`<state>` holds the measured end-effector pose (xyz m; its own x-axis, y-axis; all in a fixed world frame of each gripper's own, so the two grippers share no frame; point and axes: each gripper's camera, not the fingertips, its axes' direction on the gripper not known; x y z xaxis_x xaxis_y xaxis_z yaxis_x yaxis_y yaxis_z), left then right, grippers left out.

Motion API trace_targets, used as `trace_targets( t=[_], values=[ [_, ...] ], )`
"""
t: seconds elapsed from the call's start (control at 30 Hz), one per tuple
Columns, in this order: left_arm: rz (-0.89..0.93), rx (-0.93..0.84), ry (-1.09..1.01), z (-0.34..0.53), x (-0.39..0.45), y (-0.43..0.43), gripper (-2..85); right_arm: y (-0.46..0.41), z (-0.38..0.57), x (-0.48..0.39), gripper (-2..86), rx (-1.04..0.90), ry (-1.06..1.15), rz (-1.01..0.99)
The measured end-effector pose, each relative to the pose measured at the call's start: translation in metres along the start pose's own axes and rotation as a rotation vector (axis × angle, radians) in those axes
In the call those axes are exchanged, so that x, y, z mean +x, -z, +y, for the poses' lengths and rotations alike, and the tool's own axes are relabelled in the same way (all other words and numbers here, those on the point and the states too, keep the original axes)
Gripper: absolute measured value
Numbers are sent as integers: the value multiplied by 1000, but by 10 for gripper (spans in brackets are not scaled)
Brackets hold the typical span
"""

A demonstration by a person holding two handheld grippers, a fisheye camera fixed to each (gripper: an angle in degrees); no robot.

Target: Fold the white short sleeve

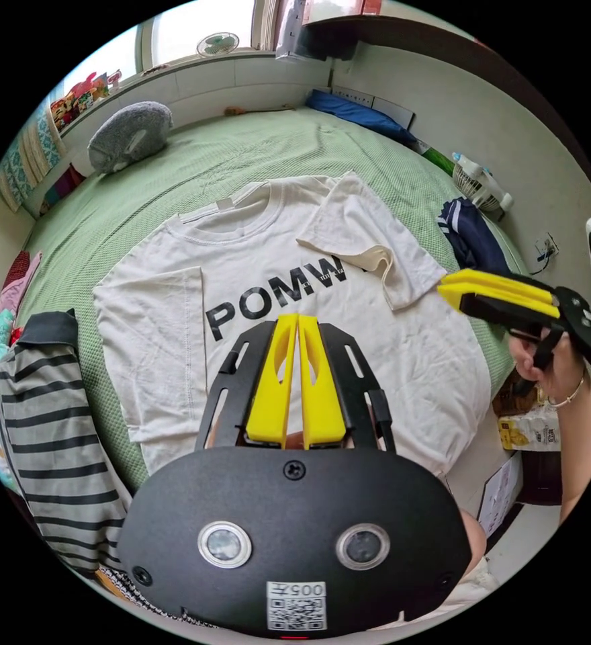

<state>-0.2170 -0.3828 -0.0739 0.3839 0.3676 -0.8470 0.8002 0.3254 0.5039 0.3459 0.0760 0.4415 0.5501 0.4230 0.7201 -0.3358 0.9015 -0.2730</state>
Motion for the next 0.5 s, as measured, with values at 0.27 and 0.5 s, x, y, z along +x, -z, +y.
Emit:
trace_targets(
  t=[0.27, 0.5],
  values=[
    [6, -12, 54, 2, -22, 1, -1, -62, -93, -55, 73, -9, 56, 74],
    [5, -17, 67, 7, -37, 6, -2, -128, -121, -75, 36, -106, 21, 230]
  ],
)
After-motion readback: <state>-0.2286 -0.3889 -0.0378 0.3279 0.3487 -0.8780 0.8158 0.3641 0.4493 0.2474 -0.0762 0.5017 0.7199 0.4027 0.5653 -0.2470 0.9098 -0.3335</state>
